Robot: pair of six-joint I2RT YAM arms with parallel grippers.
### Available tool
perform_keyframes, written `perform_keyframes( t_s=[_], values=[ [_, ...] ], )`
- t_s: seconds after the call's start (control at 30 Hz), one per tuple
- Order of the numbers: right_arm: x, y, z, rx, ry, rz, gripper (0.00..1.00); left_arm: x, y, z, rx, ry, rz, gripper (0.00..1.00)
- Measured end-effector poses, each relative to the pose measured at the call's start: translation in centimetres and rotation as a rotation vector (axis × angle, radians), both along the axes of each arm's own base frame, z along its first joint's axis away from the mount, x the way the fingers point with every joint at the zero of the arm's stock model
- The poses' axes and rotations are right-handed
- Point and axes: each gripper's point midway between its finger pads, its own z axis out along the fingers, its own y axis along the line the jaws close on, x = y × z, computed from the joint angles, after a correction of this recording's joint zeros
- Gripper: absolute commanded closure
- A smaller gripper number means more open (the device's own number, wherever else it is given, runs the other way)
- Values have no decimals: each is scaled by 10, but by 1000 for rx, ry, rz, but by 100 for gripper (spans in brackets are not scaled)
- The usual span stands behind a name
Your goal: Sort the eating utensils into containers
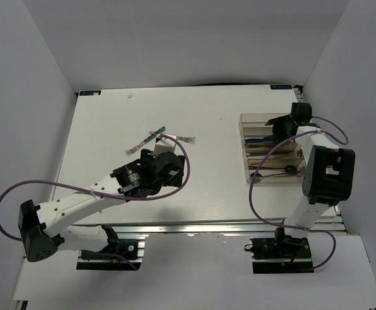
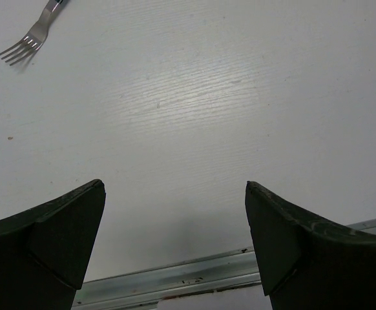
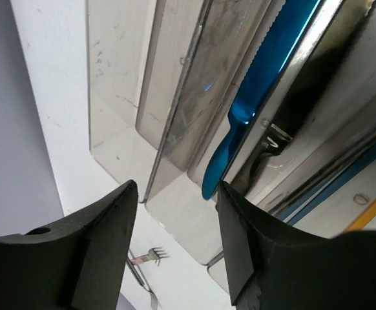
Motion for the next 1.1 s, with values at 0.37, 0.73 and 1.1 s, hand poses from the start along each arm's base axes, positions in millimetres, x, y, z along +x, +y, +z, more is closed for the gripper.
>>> perform_keyframes(
  t_s=[0.37, 0.73, 1.1],
  values=[
    [0, -2, 79, -70, -152, 29, 37, 15, 10, 1, -8, -21, 102, 2],
    [-31, 61, 172, -341, -405, 451, 10, 119, 51, -9, -39, 38, 439, 2],
    [-148, 126, 116, -246, -450, 863, 11, 241, 56, -79, 101, 171, 203, 12]
  ],
)
